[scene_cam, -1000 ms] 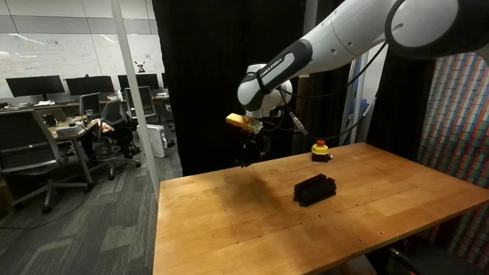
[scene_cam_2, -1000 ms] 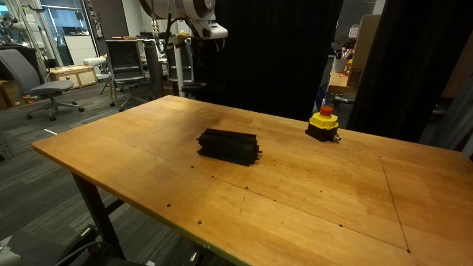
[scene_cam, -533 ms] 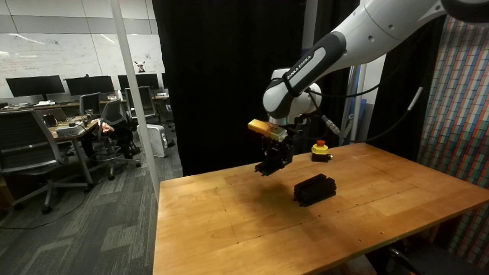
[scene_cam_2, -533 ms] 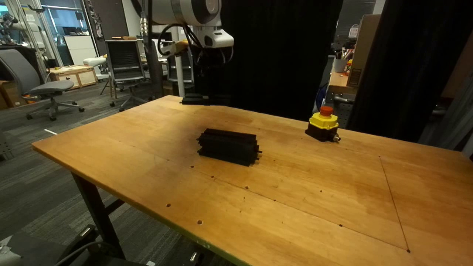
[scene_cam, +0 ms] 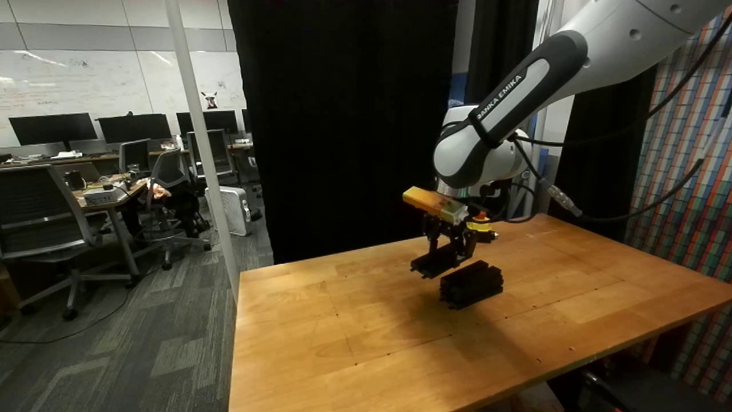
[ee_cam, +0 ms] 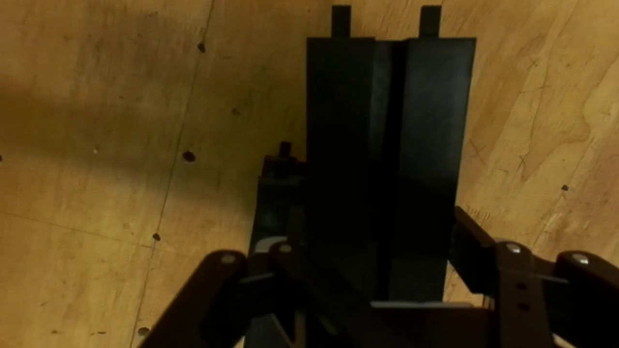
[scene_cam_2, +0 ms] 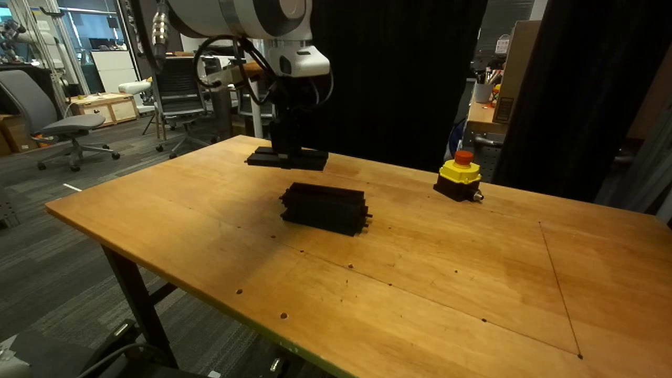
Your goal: Stack the black objects on the table
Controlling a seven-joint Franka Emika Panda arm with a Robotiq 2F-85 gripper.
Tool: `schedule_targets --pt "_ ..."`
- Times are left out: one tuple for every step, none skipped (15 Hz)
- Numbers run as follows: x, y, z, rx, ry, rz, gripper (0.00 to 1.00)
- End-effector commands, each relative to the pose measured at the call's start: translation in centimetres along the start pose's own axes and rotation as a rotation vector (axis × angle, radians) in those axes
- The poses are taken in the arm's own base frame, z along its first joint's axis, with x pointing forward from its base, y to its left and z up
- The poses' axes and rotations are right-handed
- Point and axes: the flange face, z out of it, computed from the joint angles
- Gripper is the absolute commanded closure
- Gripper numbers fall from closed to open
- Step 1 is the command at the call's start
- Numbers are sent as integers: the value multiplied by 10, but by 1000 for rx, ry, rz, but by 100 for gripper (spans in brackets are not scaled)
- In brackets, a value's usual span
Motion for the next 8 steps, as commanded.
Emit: schedule_targets --pt "5 17 -16 32 20 47 55" --pt "7 18 -16 28 23 61 55" --pt "10 18 -16 20 29 77 55" --pt "12 18 -14 16 33 85 55" --pt "16 18 -13 12 38 94 55" --pt "20 18 -11 11 40 101 55" --pt "25 17 -9 10 41 107 55" --pt "29 17 -7 9 38 112 55"
